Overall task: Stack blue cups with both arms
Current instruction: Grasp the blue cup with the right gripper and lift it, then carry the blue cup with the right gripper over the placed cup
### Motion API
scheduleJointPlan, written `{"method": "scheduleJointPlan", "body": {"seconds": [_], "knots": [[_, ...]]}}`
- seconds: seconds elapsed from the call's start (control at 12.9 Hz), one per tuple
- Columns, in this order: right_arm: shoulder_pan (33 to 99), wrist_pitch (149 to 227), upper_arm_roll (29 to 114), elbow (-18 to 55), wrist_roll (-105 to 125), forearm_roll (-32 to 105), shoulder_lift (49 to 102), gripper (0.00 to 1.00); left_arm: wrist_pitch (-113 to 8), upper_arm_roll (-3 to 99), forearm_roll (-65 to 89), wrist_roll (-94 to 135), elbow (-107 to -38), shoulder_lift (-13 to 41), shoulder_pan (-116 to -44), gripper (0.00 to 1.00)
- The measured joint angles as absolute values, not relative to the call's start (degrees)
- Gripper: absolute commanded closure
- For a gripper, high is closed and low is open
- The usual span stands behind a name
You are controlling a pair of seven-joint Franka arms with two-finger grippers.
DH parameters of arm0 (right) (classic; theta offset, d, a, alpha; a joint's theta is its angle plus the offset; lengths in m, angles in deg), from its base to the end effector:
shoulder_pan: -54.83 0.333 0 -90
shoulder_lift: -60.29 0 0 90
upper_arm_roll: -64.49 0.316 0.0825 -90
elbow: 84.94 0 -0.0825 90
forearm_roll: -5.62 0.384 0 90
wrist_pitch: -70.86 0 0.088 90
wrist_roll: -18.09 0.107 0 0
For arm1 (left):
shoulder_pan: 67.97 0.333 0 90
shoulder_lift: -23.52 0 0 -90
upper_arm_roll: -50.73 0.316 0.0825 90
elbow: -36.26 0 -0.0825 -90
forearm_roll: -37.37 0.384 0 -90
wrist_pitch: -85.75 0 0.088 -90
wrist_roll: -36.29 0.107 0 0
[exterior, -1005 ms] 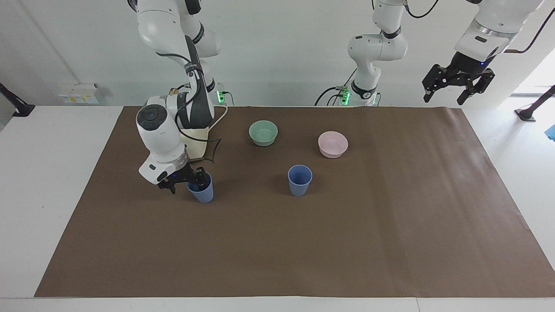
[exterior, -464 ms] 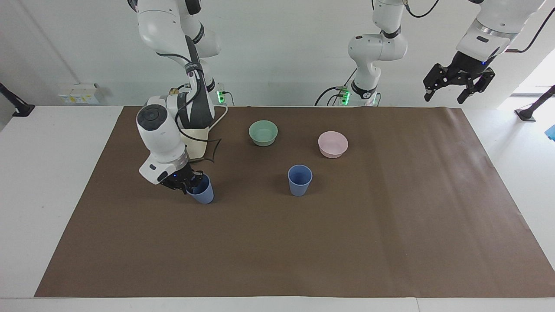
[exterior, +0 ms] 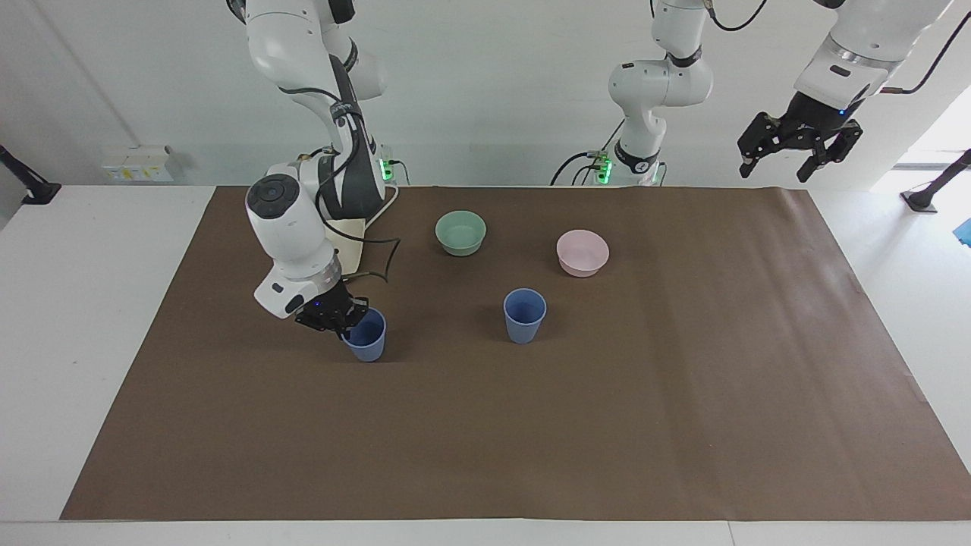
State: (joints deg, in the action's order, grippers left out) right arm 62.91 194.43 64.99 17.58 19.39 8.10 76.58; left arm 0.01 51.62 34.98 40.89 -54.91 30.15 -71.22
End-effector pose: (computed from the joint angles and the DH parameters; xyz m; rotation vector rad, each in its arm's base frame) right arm 0.6333 0.0969 0.4011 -3.0885 -0.1610 -0.1228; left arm 0.5095 -0.0252 0.6700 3.0924 -0.1937 0.0337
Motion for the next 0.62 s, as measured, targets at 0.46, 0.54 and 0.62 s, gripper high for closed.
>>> {"method": "scheduleJointPlan", "body": {"seconds": [0.46,0.54,0.62], "knots": [[63.66,184.87,67.98,8.65,29.05,11.02,73.81,1.0,0.26,51.53,34.98,40.89,-54.91,30.19,-71.23,0.0],[64.65,184.86,68.12,7.89,31.16,11.04,73.82,1.0,0.26,51.53,34.98,40.89,-54.91,30.2,-71.23,0.0],[65.74,184.86,68.17,7.24,32.93,11.08,73.82,1.0,0.26,51.53,34.98,40.89,-54.91,30.21,-71.23,0.0]]}}
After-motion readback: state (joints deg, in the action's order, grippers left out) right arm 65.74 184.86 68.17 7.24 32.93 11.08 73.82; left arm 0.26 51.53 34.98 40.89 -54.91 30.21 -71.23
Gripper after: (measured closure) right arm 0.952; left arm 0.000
